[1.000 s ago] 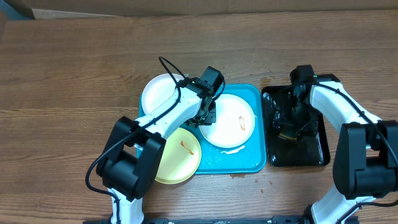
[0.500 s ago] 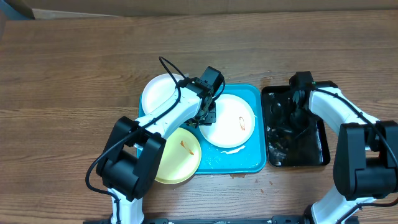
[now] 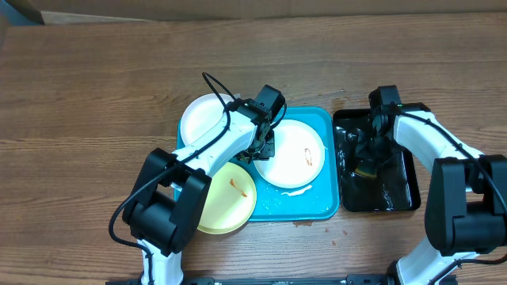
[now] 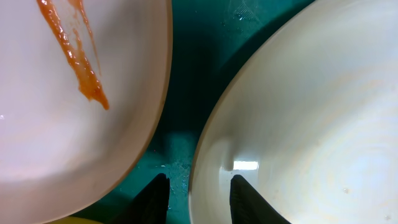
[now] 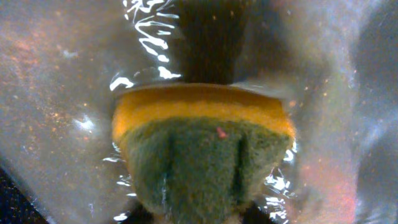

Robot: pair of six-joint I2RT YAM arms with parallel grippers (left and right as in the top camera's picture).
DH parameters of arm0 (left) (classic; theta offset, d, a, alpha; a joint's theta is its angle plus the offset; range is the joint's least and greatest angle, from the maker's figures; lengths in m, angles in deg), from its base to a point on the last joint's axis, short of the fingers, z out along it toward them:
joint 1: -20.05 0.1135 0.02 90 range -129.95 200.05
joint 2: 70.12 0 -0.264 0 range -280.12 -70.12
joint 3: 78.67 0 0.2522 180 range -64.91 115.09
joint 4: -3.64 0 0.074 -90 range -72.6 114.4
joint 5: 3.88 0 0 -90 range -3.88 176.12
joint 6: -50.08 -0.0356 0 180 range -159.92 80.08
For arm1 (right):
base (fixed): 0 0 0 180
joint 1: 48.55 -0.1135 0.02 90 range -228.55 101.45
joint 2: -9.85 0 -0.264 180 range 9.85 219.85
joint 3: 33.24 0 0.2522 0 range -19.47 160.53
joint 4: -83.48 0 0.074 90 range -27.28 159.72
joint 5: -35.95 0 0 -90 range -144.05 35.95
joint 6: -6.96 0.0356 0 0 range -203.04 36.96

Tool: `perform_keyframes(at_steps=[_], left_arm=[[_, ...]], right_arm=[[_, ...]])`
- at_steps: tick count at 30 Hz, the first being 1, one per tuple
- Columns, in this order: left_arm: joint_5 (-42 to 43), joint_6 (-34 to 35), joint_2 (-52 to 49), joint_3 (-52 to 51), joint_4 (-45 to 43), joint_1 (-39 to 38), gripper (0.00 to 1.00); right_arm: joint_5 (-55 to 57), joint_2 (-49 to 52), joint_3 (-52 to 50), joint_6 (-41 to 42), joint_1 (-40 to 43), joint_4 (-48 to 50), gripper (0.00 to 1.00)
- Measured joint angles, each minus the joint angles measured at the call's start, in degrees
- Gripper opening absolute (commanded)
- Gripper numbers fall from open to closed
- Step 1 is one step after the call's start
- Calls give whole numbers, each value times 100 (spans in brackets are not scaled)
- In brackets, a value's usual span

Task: Clean dirty plates on tray and stack at the side
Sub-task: 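Dip and rub the held sponge in the water of the black tray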

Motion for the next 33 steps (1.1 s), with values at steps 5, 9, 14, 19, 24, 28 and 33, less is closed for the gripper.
perform_keyframes(at_steps=[5, 9, 14, 19, 24, 28, 33], left_arm=[[0, 0, 0, -2, 7, 0, 34], [0, 0, 0, -2, 7, 0, 34], [0, 2, 0, -2, 26, 0, 34], [0, 2, 0, -2, 33, 0, 33], [0, 0, 0, -2, 33, 0, 35], [0, 0, 0, -2, 46, 0, 33], [0, 2, 0, -2, 44, 0, 33]], right_arm=[[26, -7, -2, 20, 9, 144, 82], [149, -7, -7, 11, 0, 564, 81], [339, -4, -31, 35, 0, 903, 55], [420, -4, -39, 179, 0, 1008, 4], [435, -2, -39, 175, 0, 992, 86], [428, -2, 42, 136, 2, 507, 78], [413, -2, 74, 149, 0, 74, 48]])
